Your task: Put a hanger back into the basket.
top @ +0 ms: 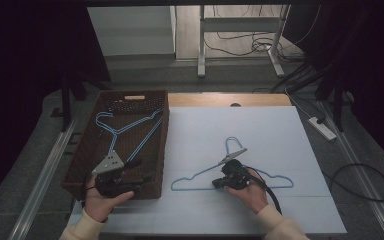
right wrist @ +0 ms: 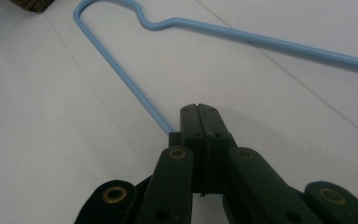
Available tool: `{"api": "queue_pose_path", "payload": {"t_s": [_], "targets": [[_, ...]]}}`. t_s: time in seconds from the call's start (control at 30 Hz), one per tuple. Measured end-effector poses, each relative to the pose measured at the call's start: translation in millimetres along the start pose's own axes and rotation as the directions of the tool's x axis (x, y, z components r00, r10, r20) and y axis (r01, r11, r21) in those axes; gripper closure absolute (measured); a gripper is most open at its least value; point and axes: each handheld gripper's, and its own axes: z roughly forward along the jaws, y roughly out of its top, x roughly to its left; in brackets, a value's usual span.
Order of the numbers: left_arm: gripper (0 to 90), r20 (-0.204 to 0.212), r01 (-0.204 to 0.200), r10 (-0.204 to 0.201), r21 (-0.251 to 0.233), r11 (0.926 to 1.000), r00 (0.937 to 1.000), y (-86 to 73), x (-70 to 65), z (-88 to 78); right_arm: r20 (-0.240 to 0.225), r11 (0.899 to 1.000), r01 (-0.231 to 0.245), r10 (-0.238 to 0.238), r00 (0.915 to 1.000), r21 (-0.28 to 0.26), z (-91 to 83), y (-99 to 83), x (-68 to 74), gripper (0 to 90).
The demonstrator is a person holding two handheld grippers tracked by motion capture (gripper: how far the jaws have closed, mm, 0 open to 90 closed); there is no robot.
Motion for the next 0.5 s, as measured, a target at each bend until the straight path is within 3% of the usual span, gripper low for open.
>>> {"api": "queue_pose_path", "payload": {"t_s": [0.5], "targets": [[32.2,0.000,-0.001,0.001,-0.002,1.0000,1.0000,0.8,-1.1,-0.7,-0.046,0.999,0.026,-0.024,0.9987,0.044,-14.7,-23.6,8.2,90.0]]}}
